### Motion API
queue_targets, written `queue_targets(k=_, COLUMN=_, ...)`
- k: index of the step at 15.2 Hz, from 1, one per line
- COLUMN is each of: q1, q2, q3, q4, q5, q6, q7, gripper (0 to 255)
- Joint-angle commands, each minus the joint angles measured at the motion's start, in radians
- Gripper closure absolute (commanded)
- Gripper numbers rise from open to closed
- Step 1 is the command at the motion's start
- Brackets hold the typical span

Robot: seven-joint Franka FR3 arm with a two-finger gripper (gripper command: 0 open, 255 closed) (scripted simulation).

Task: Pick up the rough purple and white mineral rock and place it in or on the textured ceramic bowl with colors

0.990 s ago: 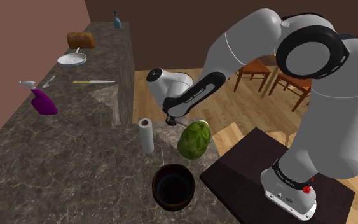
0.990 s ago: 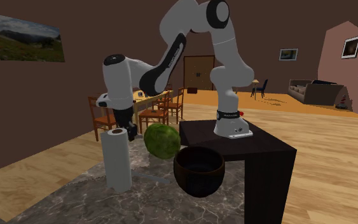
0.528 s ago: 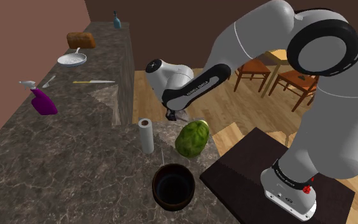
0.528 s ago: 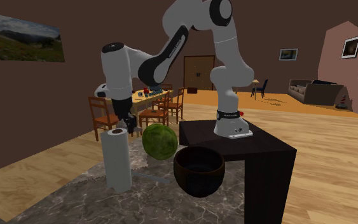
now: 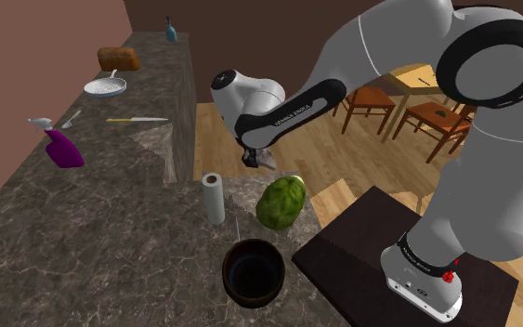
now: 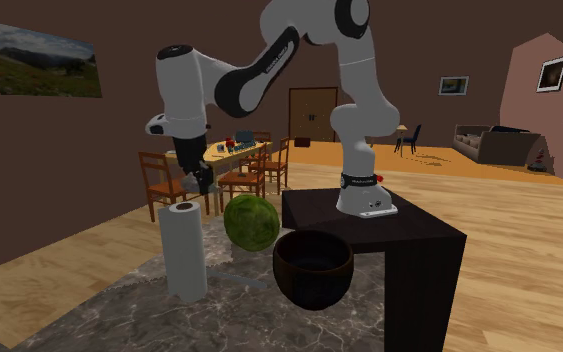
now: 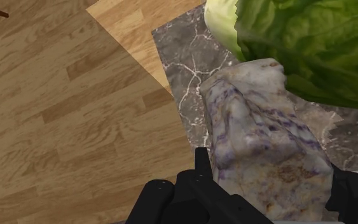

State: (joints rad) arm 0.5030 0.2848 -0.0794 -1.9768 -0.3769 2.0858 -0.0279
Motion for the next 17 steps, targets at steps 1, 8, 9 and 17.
queue_targets(k=1, q1=0.002, q2=-0.020, q3=0.002, q4=0.002, q5=0.003, q6=-0.022, q7=-0.005, gripper=255)
queue_targets(k=8, q1=0.068, q2=-0.090, q3=0.048, q4=-0.064, q5=0.015, q6=-0.061, q7=0.094, gripper=255)
queue_targets(k=9, q1=0.081, q2=-0.099, q3=0.058, q4=-0.075, q5=0.019, q6=-0.066, q7=0.114, gripper=255)
queue_targets(k=17, q1=0.186, q2=-0.144, q3=0.145, q4=-0.122, q5=0.059, q6=-0.116, q7=0.278, gripper=255)
